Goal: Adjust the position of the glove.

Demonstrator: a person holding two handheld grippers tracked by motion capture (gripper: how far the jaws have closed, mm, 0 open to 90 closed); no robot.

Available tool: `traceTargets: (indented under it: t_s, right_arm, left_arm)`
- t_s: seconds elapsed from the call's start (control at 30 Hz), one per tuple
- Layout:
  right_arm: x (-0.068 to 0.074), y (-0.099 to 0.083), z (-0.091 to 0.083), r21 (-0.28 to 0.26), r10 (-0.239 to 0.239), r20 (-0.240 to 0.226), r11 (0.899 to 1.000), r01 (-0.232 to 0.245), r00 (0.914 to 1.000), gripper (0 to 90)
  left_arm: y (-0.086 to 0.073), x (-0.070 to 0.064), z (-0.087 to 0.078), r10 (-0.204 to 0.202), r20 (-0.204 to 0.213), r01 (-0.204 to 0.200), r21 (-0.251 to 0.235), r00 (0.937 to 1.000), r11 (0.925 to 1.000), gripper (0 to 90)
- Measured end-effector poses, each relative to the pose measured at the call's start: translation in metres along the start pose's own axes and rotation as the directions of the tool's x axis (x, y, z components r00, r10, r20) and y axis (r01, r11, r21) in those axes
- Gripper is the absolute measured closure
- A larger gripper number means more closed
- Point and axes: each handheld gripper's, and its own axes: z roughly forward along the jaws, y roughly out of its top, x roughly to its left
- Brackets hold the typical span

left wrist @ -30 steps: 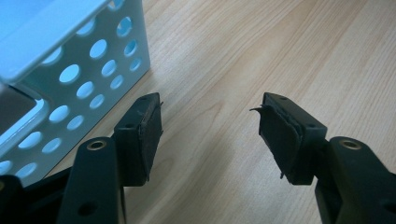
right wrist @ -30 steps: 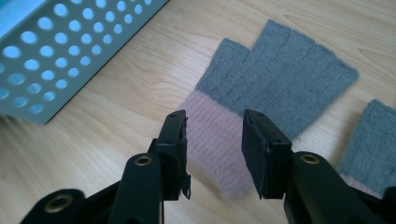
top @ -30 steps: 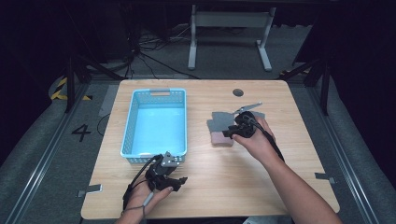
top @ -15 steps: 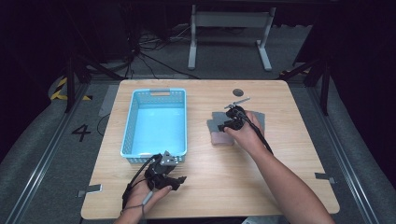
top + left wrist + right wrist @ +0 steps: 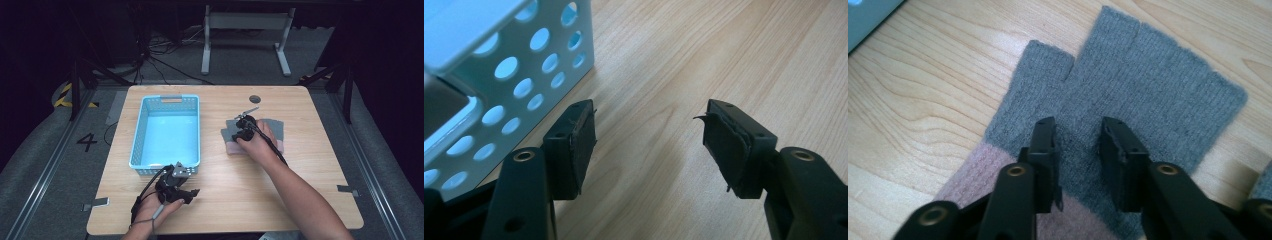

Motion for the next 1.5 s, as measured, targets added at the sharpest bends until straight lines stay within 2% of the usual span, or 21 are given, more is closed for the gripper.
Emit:
traceTargets:
  t_s: [0.13, 0.2, 0.3, 0.4, 0.63, 0.8, 1.23, 1.5]
  right_arm:
    - [-0.003, 0.0, -0.001, 0.003, 0.02, -0.013, 1.0, -0.02, 0.9997, 84.1]
    - [-0.003, 0.0, -0.001, 0.006, 0.019, -0.016, 1.0, -0.019, 0.9997, 85.8]
    - [-0.002, 0.001, -0.001, 0.008, -0.007, -0.014, 1.0, 0.007, 0.9999, 86.6]
    - [-0.003, 0.001, -0.004, -0.004, -0.004, -0.029, 1.0, 0.004, 0.9996, 86.9]
    - [-0.002, 0.001, -0.03, -0.059, -0.008, -0.078, 0.998, 0.004, 0.9969, 87.0]
    - [0.002, -0.003, -0.053, -0.092, -0.037, -0.101, 0.995, 0.027, 0.9942, 86.9]
    - [0.01, -0.03, -0.101, -0.117, -0.089, -0.151, 0.99, 0.072, 0.9845, 86.7]
    - [0.01, -0.046, -0.116, -0.108, -0.107, -0.18, 0.99, 0.088, 0.9779, 86.6]
  left_arm:
    - [0.0, 0.0, 0.001, 0.003, 0.001, -0.003, 0.002, 1.0, 1.0, 38.4]
    - [0.0, 0.0, 0.001, 0.001, 0.0, -0.001, 0.002, 1.0, 1.0, 38.4]
    - [0.0, 0.001, 0.0, -0.003, -0.004, 0.003, 0.001, 1.0, 1.0, 38.4]
    - [0.0, 0.001, 0.0, -0.007, -0.006, 0.008, 0.005, 1.0, 1.0, 38.8]
    - [0.002, 0.0, 0.002, 0.0, -0.004, 0.0, 0.008, 1.0, 1.0, 38.8]
    - [0.004, -0.001, 0.004, 0.009, 0.0, -0.009, 0.006, 1.0, 0.9999, 38.7]
    - [0.012, -0.006, 0.01, 0.039, 0.009, -0.039, 0.012, 0.9992, 0.9992, 39.2]
    - [0.014, -0.005, 0.012, 0.036, 0.01, -0.036, 0.018, 0.9993, 0.9992, 39.5]
